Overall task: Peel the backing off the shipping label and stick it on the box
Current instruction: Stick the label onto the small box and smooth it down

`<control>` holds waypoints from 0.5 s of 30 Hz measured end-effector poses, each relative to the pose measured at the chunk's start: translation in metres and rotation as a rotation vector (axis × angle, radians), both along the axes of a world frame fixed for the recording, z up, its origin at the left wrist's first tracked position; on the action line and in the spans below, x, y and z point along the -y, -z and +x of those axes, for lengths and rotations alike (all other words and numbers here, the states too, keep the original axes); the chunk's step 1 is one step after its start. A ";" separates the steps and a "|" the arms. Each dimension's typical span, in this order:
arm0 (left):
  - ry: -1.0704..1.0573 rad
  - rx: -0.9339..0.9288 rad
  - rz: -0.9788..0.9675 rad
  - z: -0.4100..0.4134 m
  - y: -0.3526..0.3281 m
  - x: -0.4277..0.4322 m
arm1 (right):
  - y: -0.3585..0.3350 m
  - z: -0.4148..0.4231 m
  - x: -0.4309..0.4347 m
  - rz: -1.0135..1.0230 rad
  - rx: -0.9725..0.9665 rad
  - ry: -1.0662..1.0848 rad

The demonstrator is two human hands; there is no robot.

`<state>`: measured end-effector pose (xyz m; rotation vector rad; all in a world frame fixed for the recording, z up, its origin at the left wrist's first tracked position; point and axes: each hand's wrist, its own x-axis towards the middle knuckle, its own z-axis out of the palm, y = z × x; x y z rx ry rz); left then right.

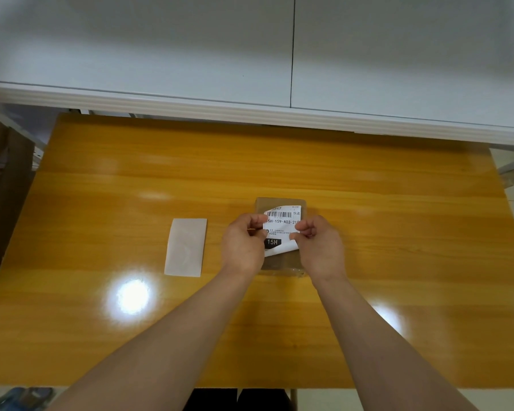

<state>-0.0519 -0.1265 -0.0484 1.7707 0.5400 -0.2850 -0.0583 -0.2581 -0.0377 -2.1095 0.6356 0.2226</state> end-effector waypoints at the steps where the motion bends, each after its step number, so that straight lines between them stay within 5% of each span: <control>1: 0.002 0.000 0.003 0.000 0.000 0.000 | 0.000 0.000 0.000 -0.002 0.000 -0.001; 15: 0.019 -0.001 0.033 0.002 0.002 0.001 | 0.003 0.002 0.001 -0.034 -0.004 0.002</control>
